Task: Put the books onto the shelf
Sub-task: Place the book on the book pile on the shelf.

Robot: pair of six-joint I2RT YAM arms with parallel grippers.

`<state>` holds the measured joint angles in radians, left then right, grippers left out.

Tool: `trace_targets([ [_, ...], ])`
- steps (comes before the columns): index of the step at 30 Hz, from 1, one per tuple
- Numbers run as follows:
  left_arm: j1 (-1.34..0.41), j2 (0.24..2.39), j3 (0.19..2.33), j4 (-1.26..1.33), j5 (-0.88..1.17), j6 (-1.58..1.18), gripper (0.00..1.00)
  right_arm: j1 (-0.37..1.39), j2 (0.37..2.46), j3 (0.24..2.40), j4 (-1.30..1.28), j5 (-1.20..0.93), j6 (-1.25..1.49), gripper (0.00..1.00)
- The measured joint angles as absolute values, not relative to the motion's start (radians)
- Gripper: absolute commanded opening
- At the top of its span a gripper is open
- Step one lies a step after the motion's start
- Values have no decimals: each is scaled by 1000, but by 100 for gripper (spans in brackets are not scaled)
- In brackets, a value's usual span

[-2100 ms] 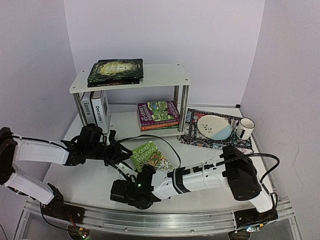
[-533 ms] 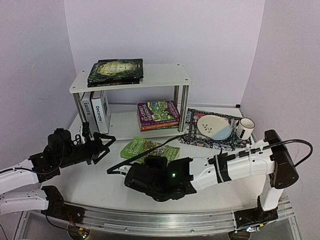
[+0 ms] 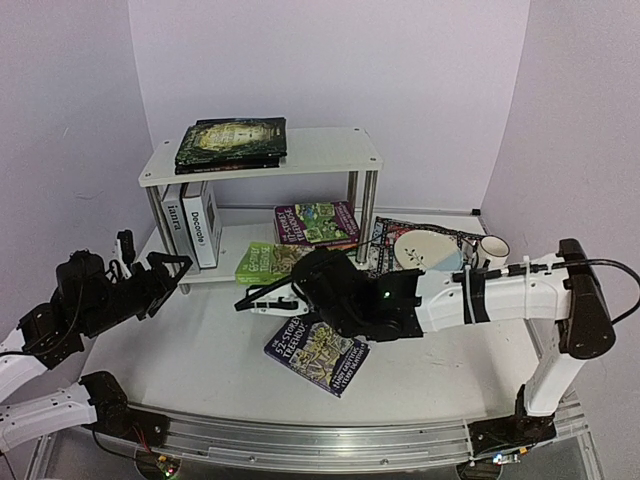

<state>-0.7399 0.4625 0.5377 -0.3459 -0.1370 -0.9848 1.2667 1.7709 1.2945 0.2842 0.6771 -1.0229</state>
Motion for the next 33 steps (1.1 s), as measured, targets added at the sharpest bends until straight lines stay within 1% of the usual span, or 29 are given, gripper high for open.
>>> trace_targets([
  [8,-740,467,538,-387,-169,-970,89,1161,1770,1295,378,571,-1168,0],
  [13,-740,488,542,-395,-177,-965,89,1091,1789,1297,513,525,-1233,0],
  [28,-740,548,557,-396,-212,-946,89,944,1859,1308,703,388,-1248,0],
  [33,-740,566,562,-400,-214,-941,89,888,1906,1307,823,319,-1257,0],
])
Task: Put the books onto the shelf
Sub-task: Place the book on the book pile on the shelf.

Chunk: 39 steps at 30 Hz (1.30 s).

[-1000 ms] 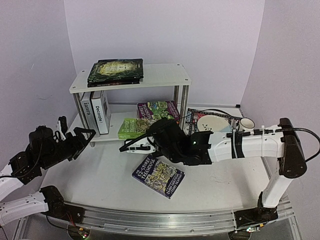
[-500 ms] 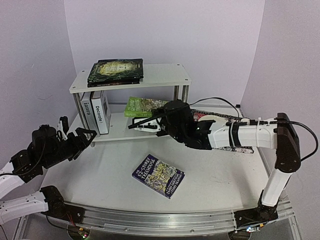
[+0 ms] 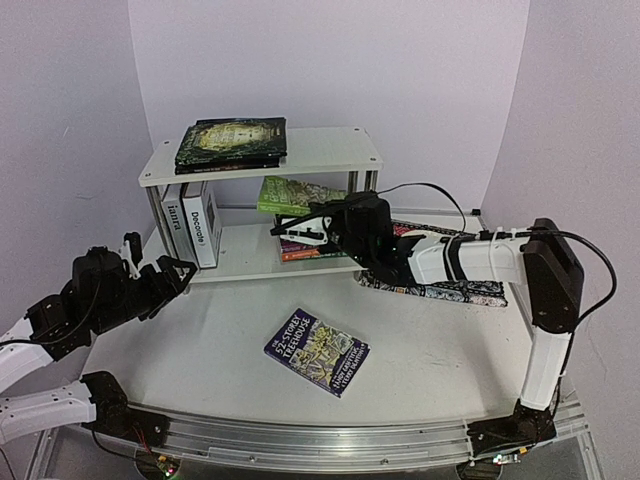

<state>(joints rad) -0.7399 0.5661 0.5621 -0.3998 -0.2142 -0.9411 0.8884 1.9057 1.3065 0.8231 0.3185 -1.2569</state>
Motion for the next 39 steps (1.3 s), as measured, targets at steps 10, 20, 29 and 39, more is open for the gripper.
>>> trace_targets([
  [10,-740,583,575,-402,-222,-941,89,804,1995,1293,968,206,-1268,0],
  [20,-740,584,575,-402,-237,-941,89,757,1996,1218,1024,90,-1255,0],
  [29,-740,603,575,-402,-240,-941,90,735,1997,1197,1026,36,-1246,6],
  [39,-740,617,576,-402,-242,-941,91,729,2007,1202,994,18,-1253,9],
])
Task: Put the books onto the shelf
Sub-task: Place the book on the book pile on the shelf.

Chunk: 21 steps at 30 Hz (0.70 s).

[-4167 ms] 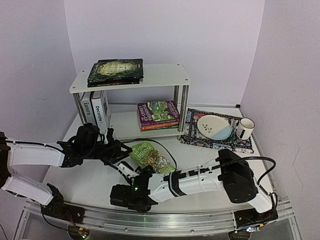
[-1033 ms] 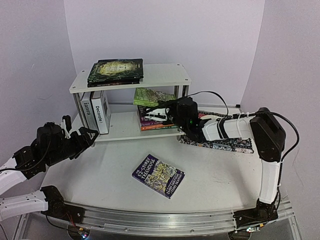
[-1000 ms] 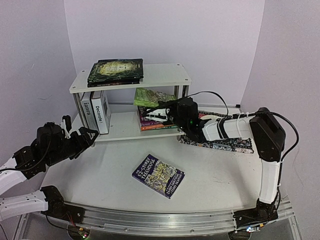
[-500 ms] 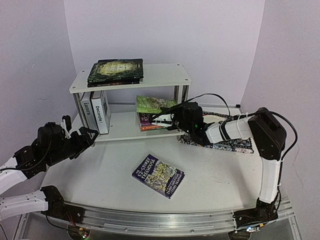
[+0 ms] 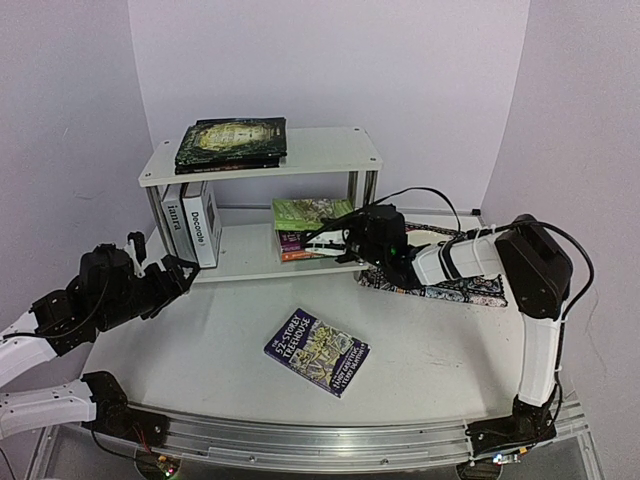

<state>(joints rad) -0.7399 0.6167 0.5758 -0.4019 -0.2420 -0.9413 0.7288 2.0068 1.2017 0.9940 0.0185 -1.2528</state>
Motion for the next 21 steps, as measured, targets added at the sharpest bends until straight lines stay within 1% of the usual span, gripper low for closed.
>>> trace_targets([
  [2,-740,617,576,-402,-245,-941,91,728,2020,1207,988,20,-1258,18],
  [3,-740,617,576,-402,-247,-941,91,728,2025,1209,982,19,-1261,24],
  [4,-740,617,576,-402,-248,-941,91,728,2028,1210,975,19,-1264,38],
  [5,-740,617,576,-402,-248,-941,91,728,2029,1213,960,19,-1267,49],
  [6,-740,617,576,-402,-248,-941,91,728,2029,1221,935,20,-1270,57],
  [7,-740,617,576,-402,-248,-941,91,728,2029,1232,908,21,-1272,61],
  [10,-740,623,576,-402,-248,-941,91,724,2026,1283,834,19,-1267,68],
  [15,-740,635,586,-402,-248,-941,91,720,2013,1290,797,15,-1262,79],
  [21,-740,638,597,-401,-248,-941,92,718,2001,1290,686,23,-1262,83],
])
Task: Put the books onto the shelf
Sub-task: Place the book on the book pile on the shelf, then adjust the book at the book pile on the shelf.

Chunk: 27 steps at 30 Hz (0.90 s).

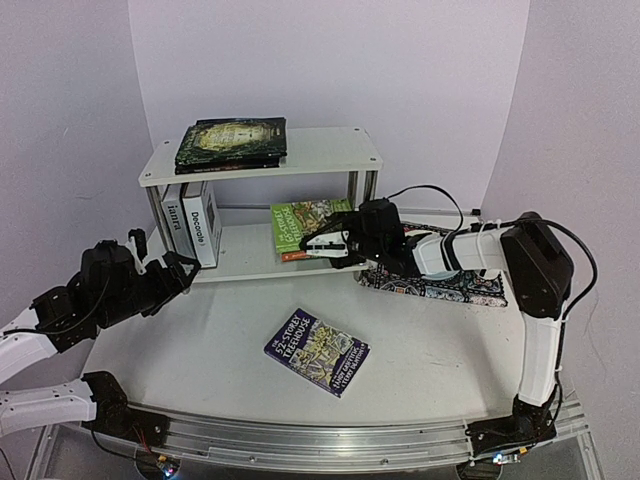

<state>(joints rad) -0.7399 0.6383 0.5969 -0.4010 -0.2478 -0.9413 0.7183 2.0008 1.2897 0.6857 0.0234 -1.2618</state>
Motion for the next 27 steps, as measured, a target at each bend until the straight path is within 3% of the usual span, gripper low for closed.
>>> trace_targets([
  [5,-740,653,602,-401,-247,-941,92,718,1989,1311,543,34,-1249,83],
  [15,-740,662,602,-401,-247,-941,92,718,1977,1380,436,24,-1172,59],
  [27,-740,668,602,-400,-246,-941,92,718,1977,1433,368,22,-1143,47],
])
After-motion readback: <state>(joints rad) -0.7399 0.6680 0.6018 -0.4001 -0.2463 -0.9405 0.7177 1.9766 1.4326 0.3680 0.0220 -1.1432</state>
